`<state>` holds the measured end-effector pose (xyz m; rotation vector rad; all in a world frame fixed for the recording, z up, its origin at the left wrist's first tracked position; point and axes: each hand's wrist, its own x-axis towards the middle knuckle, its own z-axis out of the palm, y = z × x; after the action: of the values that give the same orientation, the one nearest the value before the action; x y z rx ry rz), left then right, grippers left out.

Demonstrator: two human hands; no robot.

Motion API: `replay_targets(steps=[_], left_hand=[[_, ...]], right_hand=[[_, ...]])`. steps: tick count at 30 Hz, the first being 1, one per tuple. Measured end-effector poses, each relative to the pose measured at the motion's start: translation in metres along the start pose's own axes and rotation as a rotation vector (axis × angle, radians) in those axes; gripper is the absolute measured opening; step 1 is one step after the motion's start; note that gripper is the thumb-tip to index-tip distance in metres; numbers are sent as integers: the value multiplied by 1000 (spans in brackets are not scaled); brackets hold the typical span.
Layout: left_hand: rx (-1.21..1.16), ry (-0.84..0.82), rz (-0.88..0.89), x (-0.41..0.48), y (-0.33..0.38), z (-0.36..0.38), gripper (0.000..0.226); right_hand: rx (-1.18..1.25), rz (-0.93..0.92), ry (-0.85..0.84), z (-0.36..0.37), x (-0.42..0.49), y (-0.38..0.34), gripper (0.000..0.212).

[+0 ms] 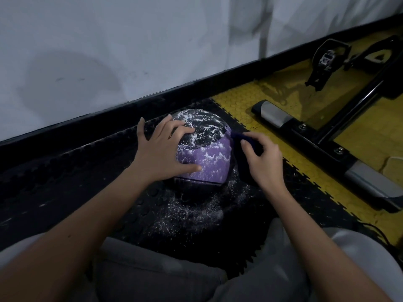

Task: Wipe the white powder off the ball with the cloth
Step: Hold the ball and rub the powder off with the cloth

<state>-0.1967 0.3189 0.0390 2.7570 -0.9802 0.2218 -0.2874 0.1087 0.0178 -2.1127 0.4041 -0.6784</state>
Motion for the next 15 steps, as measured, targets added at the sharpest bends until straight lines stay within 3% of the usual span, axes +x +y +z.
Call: replay_targets(steps=[5,8,15], left_hand=[[5,17,-86,-12,-1,-9,92],[1,25,20,-16,-4,-5,94],[-46,-99,36,-1,1,-10,75]], right_hand=[[-85,-175,-68,6,-10,-4,15],[-133,-268,-98,14,-18,-7,17],[-152,-299,-30,9,-18,-6,16]])
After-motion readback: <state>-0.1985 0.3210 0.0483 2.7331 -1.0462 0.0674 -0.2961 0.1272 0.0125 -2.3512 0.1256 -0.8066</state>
